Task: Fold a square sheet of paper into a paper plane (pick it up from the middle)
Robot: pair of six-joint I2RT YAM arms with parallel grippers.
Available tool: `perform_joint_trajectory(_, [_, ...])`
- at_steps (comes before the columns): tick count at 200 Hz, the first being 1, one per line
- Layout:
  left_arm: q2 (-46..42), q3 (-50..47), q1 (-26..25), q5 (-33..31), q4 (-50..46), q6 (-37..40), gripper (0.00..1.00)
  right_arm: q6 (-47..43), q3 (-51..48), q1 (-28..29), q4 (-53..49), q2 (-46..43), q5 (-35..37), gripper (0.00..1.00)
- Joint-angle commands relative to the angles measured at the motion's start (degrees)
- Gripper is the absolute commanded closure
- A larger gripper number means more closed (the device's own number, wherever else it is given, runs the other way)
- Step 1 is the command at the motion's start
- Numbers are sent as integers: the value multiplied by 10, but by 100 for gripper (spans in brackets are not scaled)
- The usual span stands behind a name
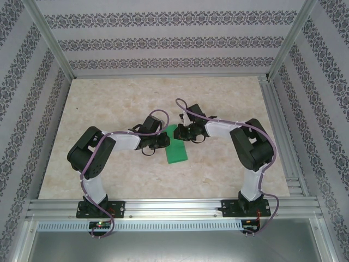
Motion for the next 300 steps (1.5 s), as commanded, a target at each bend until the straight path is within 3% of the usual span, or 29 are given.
perform_joint_trajectory(1, [29,-23,-7,-28,-55,16,88,11,-9,-21,30,18,21,87])
perform_joint_trajectory(69, [26,-22,-7,-25,-59,20,88,34,15,-22,50,-12,-1,87])
perform_joint_trajectory(154, [23,-23,-7,-25,-61,22,88,30,67,-29,41,83,48,87])
perform_joint_trajectory(217, [22,-27,-7,-25,-58,21,88,44,73,-28,64,49,23,87])
perform_joint_trajectory(300, [21,-30,-7,-24,-55,22,89,43,90,-40,56,109,55,87])
